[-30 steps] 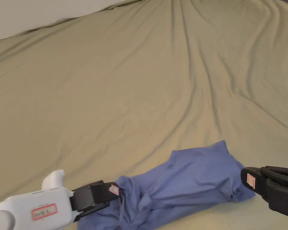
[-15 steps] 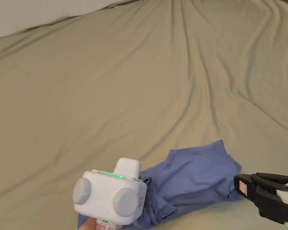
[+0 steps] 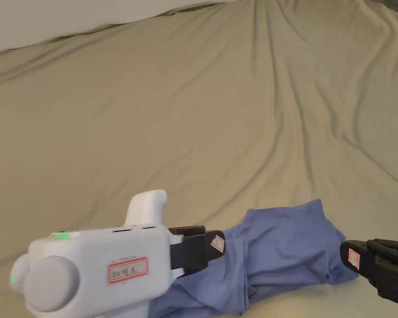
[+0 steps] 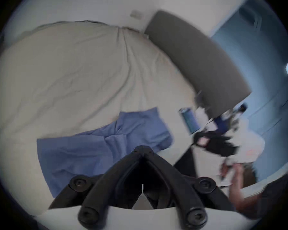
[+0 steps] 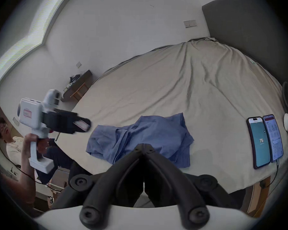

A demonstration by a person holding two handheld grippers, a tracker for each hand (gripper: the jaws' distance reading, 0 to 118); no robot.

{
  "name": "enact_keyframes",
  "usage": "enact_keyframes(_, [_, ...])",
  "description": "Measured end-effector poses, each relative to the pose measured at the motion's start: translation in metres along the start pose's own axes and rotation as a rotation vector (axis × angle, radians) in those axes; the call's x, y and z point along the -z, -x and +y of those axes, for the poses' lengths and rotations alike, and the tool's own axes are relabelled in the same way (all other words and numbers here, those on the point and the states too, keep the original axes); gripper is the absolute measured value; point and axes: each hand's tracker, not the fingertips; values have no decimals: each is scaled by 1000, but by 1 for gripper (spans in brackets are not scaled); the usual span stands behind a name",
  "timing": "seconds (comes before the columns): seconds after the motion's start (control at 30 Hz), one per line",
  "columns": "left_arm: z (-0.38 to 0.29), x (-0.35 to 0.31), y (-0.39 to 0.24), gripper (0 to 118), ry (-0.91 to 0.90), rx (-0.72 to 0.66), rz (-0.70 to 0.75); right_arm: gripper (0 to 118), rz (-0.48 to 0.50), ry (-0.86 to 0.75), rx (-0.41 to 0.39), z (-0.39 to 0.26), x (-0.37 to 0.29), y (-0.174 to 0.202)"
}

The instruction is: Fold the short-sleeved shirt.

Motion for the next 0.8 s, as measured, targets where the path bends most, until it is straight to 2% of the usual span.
enact_keyframes(0.03, [-5,-19,15,4,-47,-46,-46,2,8,3,0,-1,0,2])
enact_keyframes(0.07, [-11,-40,33,41,-100,-60,-56,2,15,8,-1,-2,1,5])
enact_keyframes(0.1, [-19,-55,51,97,-151,-63,-47,2,21,13,-2,-3,2,7])
enact_keyframes(0.13, [-26,-65,68,118,-134,-49,39,2,28,21,-3,-4,4,10])
enact_keyframes(0.17, [-37,-72,81,118,-150,-63,147,2,33,29,-4,-6,6,12])
enact_keyframes(0.2, [-37,-79,104,118,-54,-20,289,2,37,39,-6,-7,9,15])
enact_keyframes(0.27, [-48,-77,138,118,115,-67,359,2,40,61,-9,-9,17,20])
enact_keyframes(0.33, [-57,-57,149,118,129,-213,245,2,49,85,-8,-12,26,25])
enact_keyframes(0.4, [-58,-37,163,118,64,-286,126,2,54,103,-10,-14,34,31])
enact_keyframes(0.5, [-53,-8,190,118,59,-302,115,2,63,126,-11,-14,43,36])
enact_keyframes(0.53, [-54,4,196,118,57,-292,66,2,62,127,-12,-14,45,38])
enact_keyframes(0.6, [-59,18,216,118,33,-325,85,2,60,128,-8,-12,46,39])
enact_keyframes(0.63, [-53,22,221,118,-85,-255,-64,2,58,128,-8,-11,46,40])
enact_keyframes(0.67, [-48,39,225,118,-64,-311,-201,2,58,125,-5,-10,47,40])
enact_keyframes(0.7, [-47,56,231,118,26,-402,-220,2,63,128,-2,-8,48,39])
enact_keyframes(0.73, [-52,68,207,118,70,-418,-237,2,61,131,-6,-6,49,40])
enact_keyframes(0.77, [-50,60,208,113,12,-369,-198,2,49,131,-18,-5,48,42])
enact_keyframes(0.8, [-51,55,215,70,-16,-371,-222,2,36,129,-35,-3,47,43])
